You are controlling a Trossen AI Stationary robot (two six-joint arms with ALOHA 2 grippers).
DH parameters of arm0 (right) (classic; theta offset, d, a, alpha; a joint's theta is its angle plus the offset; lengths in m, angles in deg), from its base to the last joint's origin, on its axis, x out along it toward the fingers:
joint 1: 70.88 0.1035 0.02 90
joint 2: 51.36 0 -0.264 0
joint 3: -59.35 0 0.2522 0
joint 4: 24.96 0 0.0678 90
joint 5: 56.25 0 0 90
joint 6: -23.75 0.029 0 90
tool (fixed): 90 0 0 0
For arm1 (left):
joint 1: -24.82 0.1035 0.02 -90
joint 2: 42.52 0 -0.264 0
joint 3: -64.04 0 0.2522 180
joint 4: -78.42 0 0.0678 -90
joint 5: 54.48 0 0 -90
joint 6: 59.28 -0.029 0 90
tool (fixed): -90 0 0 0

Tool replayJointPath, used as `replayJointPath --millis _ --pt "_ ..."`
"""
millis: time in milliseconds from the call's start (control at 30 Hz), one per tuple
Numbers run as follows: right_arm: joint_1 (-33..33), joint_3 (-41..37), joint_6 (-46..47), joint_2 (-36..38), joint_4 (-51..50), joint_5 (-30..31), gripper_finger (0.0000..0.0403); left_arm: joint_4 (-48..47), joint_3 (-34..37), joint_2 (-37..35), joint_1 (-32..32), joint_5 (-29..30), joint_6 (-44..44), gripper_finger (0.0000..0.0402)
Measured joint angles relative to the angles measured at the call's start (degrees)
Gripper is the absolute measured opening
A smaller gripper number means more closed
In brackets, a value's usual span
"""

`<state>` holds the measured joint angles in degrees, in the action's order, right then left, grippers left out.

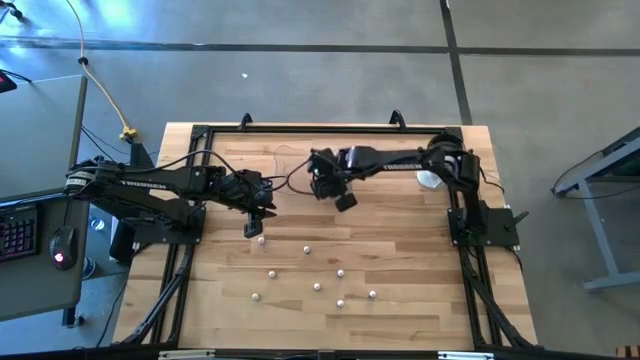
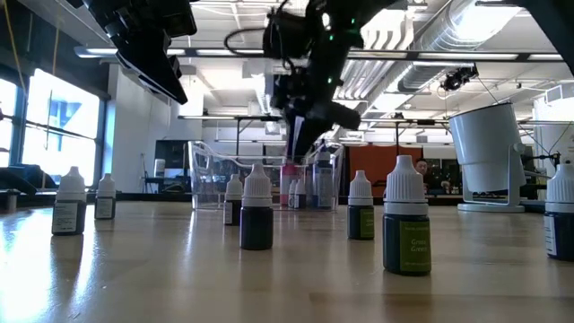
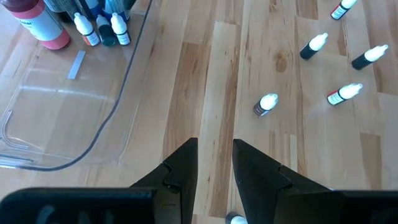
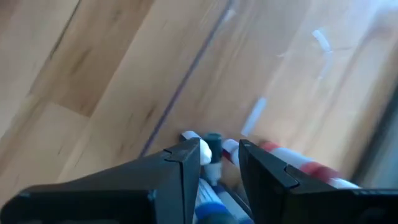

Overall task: Pick & Place food coloring
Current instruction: Put the small green food coloring bottle into the transparent bin

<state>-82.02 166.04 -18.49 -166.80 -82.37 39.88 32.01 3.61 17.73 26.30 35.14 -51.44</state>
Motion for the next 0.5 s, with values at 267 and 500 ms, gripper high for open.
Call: replayJointPath --millis 267,500 --pt "8.7 0.0 7.2 6.2 -4.7 -3.2 0.0103 0.0 0.0 0.0 0.0 0.0 0.0 0.0099" --pt "16.2 0.0 20.5 6.0 -8.5 -16.4 0.0103 0.0 0.0 0.0 0.0 0.0 0.0 0.0099"
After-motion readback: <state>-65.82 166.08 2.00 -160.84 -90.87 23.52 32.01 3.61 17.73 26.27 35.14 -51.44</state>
